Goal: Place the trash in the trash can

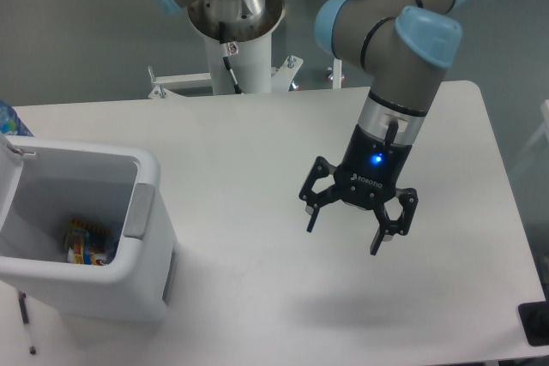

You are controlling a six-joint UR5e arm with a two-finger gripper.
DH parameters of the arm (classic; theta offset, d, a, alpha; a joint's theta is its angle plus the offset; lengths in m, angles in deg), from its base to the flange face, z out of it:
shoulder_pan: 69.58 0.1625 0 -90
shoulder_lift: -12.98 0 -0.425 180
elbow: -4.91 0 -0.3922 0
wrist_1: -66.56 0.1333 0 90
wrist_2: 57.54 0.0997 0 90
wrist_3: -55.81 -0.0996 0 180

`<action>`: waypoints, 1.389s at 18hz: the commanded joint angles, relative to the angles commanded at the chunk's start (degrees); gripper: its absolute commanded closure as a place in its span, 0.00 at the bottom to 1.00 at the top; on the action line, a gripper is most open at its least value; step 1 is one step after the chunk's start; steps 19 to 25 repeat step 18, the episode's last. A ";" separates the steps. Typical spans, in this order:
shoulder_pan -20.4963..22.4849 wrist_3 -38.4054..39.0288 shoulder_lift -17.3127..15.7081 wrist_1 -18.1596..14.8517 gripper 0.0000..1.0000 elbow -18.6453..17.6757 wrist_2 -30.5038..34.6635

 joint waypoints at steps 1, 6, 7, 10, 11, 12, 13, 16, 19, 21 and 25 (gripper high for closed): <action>-0.71 -1.85 0.00 -0.79 0.00 0.09 3.00; -1.42 -5.64 0.26 -1.59 0.00 -0.09 10.92; -1.94 -6.78 0.35 -2.12 0.00 0.17 12.33; -3.52 -12.48 0.88 -4.67 0.00 0.70 17.60; -4.13 -15.37 0.88 -4.50 0.00 0.27 19.27; -4.49 -17.14 0.88 -4.93 0.00 0.18 20.59; -4.49 -17.68 0.88 -5.02 0.00 0.18 20.95; -4.49 -17.69 0.88 -4.76 0.00 -0.52 20.96; -4.41 -17.69 0.88 -4.58 0.00 -0.96 20.96; -4.41 -17.69 0.88 -4.58 0.00 -0.96 20.96; -4.41 -17.69 0.88 -4.58 0.00 -0.96 20.96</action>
